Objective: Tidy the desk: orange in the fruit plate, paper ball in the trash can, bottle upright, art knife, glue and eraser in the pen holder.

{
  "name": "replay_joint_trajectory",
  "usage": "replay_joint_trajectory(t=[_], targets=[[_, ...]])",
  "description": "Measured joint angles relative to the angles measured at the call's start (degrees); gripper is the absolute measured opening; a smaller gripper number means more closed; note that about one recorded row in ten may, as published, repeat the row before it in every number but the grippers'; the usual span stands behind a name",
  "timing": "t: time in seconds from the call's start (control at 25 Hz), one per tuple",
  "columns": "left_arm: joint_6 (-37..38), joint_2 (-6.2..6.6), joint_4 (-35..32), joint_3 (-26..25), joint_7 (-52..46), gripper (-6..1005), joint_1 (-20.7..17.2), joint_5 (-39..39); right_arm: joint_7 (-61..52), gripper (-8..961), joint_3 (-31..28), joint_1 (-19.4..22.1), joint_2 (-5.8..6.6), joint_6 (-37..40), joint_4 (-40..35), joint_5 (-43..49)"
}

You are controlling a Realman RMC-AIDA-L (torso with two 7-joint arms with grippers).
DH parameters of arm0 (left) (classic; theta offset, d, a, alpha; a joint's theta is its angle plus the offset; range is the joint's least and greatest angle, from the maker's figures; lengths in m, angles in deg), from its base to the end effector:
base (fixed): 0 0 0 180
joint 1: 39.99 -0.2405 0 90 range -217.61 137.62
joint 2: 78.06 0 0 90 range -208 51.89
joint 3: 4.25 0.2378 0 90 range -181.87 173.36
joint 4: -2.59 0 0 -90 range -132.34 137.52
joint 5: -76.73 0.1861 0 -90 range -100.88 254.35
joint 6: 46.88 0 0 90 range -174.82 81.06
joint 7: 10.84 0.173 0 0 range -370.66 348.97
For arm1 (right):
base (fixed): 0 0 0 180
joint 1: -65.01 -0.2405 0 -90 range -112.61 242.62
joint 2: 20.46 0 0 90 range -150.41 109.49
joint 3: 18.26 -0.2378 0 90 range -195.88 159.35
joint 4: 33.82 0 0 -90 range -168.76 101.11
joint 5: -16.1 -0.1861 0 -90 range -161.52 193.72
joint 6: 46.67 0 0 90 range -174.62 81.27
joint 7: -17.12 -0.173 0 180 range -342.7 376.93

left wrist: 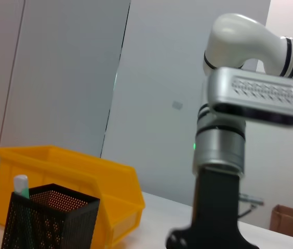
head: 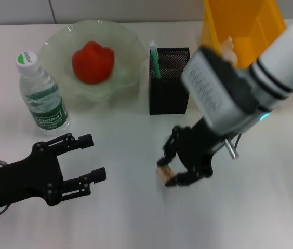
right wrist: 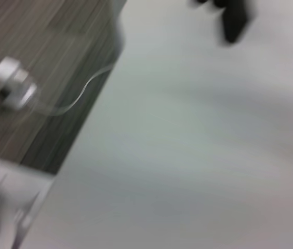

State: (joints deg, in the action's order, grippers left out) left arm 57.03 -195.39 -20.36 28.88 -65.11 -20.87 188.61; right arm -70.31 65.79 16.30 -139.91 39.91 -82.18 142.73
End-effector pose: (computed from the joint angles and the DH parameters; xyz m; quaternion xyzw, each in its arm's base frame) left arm -0.2519 0.2247 -0.0176 -0.9121 -0.1648 -0.3548 0.1229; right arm 0.1445 0.3043 -0.0914 0.9843 0.1145 0.0947 0.0955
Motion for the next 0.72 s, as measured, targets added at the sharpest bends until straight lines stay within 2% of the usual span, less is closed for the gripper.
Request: replay_joint_trajectory(t=[0.2,0.48,0.72], targets=[[0.09,-0.26,-0.06,0.0,0.66,783,0.36,-0.73,-0.22,413,-8.85,3.44,0.15,-0.04,0.77,-5.36],[-0.27,-0.47,-0.07,0.04,0.73,783,1.32,-0.73,6.23,412,-20.58,11.18,0.2,0.19,5.12,-18.52],[-0.7,-0.6,0.42,0.3,1.4,783,1.82,-0.68,9.76,411,-24.85,14.45,0.34,0.36,9.51,-24.97]])
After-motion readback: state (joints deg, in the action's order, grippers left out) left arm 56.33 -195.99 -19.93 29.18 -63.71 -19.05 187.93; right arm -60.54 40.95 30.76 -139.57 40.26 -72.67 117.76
